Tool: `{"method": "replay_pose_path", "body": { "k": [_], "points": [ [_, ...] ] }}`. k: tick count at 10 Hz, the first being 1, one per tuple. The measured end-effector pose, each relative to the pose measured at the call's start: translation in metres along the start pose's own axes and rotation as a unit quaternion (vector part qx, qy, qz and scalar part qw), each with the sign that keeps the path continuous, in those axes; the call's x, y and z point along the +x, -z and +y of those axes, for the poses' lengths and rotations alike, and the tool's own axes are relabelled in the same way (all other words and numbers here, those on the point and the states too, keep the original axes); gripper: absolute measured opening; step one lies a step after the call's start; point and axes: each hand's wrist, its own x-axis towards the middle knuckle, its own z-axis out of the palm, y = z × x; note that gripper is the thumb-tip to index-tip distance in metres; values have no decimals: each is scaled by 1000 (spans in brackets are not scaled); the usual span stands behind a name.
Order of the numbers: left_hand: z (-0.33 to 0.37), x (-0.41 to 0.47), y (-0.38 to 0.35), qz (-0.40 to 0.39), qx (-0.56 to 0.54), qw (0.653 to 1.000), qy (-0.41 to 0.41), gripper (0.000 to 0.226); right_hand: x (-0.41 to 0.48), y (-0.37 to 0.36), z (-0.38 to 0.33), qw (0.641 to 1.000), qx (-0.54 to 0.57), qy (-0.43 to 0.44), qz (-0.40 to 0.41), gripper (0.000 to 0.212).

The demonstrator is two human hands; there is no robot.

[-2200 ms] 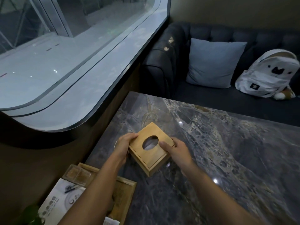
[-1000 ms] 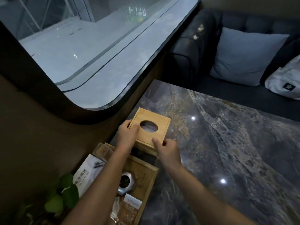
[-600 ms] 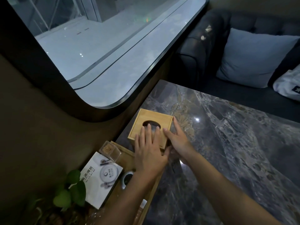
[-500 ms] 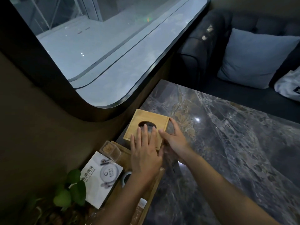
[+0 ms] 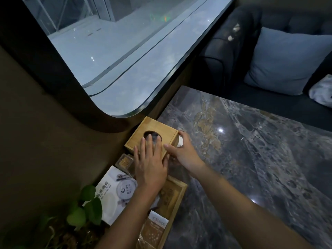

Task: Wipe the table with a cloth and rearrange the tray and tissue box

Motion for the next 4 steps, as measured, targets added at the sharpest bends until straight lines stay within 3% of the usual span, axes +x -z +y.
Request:
{"method": "replay_pose_path", "body": {
  "k": [3,4],
  "points": [
    [3,0,9,-14,-30,999,-9,65,-19,20,-16,981,-186,20,53,61],
    [17,-2,14,-4,-65,998,-25,64,-35,36,-20,968,-231,37,89,64]
  ]
}}
